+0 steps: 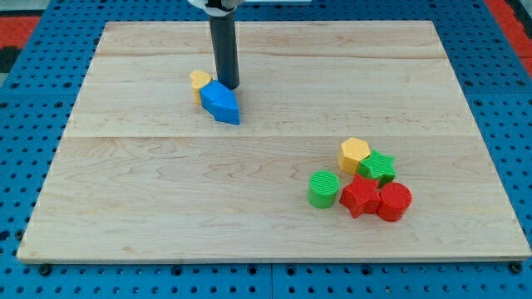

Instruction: Place your arm in between the blue cubes

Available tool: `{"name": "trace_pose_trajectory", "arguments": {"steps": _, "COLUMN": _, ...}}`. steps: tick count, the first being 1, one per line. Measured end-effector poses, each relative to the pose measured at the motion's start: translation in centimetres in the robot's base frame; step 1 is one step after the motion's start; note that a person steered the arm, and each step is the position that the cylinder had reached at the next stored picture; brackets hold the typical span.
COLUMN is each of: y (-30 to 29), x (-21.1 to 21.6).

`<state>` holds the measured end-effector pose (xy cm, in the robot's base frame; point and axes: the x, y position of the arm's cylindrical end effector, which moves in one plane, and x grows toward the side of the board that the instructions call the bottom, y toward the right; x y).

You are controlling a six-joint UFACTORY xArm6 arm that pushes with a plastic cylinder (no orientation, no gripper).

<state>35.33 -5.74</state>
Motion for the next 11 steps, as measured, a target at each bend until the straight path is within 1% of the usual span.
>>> {"name": "trace_pose_trajectory", "arguments": {"steps": 1, "y": -2.6, "x": -2.3}}
{"name": "trace_pose_trajectory", "arguments": {"steps": 2, "y": -7.2, "x": -8.7}}
{"name": "trace_pose_trajectory", "arguments": {"steps": 3, "y": -11.9, "x": -4.1}}
{"name": "trace_pose_trajectory", "arguments": {"steps": 5, "y": -2.6, "x": 4.9}}
{"name": "trace_pose_trajectory", "arguments": {"steps": 6, "y": 2.8, "x": 5.7}}
{"name": "trace_pose_trajectory", "arguments": {"steps": 7, "y": 4.9, "x": 5.6}}
{"name": "trace_pose_trajectory", "arguments": {"steps": 8, "y": 9.0, "x": 4.9}}
{"name": "trace_pose_trajectory", "arguments": {"steps": 9, "y": 12.9, "x": 5.8}}
{"name": "trace_pose_trajectory", "arguments": {"steps": 10, "y": 18.0, "x": 4.5}}
{"name": "trace_pose_trajectory", "arguments": {"steps": 11, "y": 20.2, "x": 4.9}}
